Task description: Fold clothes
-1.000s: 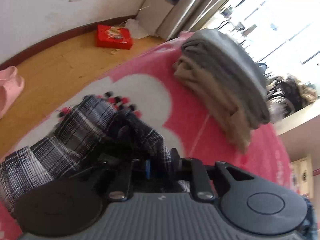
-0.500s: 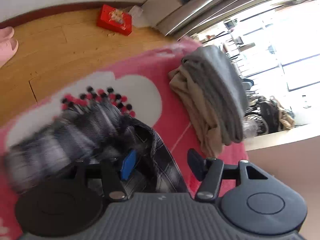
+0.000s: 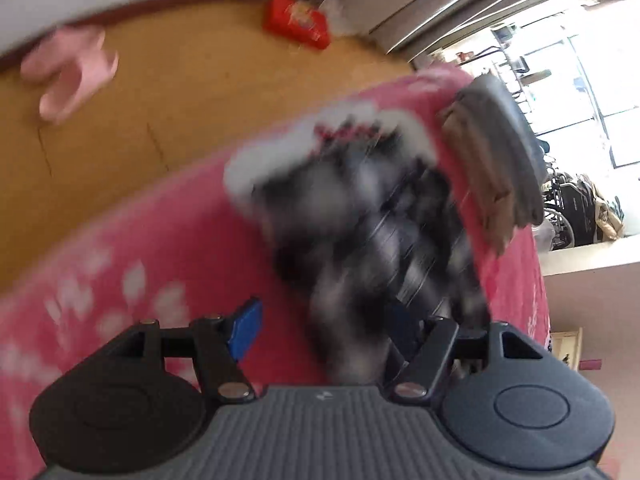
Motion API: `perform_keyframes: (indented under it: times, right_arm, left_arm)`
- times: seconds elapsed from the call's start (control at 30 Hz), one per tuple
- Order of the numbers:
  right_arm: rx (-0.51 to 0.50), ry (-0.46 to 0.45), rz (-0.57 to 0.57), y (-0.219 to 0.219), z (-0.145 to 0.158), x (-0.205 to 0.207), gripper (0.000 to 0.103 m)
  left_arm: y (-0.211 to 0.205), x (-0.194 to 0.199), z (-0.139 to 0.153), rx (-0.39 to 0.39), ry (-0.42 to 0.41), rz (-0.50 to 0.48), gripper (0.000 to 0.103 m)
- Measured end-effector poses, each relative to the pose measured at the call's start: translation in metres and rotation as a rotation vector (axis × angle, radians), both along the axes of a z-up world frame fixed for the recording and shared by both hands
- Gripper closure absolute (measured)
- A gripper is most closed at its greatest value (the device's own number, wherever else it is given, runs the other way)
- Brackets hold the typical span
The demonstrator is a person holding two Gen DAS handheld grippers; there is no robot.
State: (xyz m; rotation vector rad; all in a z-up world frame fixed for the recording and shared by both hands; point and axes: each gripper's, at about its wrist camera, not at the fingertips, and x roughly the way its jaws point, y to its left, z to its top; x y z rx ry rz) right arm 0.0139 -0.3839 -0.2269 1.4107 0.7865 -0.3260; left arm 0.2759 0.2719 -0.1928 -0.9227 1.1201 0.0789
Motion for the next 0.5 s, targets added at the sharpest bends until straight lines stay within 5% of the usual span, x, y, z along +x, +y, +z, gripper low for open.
perform_keyframes:
  times: [0.17, 0.5]
  right_arm:
    - [0.082, -0.09, -0.064, 0.039, -0.047, 0.005, 0.034]
    - [0.001, -0.255, -0.087, 0.048, -0.054, 0.035, 0.033]
  left_arm:
    - [-0.014, 0.006, -0.025, 0.004, -0.053, 0.055, 0.034]
    - [-0.04, 0.043, -0.028, 0.109, -0.172, 0.101, 0.049]
